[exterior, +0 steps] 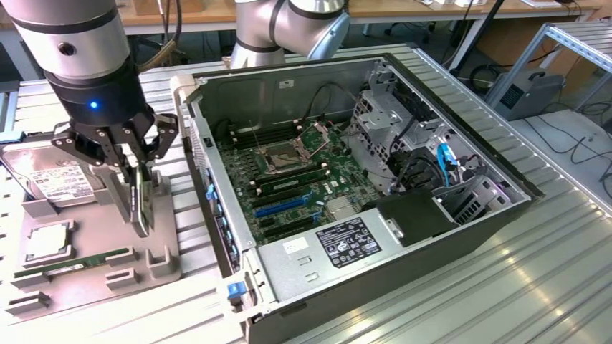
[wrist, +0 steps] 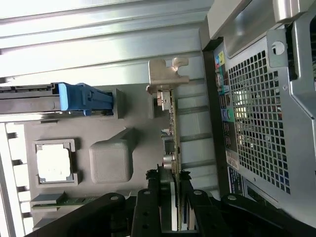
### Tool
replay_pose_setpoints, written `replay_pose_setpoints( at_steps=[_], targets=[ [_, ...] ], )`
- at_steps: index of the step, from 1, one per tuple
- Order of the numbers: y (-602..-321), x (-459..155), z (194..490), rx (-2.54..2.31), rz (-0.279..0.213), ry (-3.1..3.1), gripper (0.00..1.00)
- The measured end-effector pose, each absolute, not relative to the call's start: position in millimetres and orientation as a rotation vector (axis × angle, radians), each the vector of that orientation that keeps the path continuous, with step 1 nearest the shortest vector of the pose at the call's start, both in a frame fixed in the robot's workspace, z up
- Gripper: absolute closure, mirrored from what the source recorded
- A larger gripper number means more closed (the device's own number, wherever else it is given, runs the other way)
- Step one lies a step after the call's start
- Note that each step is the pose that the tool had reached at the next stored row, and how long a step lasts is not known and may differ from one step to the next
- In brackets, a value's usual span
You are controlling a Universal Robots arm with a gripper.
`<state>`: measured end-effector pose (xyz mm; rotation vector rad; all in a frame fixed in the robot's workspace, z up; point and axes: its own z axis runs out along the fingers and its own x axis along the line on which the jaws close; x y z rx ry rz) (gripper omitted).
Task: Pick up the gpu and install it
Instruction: 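Pick up the gpu and move the gpu toward the slot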
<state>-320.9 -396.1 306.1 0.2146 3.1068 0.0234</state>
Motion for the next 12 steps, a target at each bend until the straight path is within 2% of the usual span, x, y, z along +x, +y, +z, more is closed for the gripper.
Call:
replay_pose_setpoints(
  at_steps=[12],
  targets=[
    [-389.8, -320.9, 324.5, 0.215, 0.022, 3.107, 0.73]
  ],
)
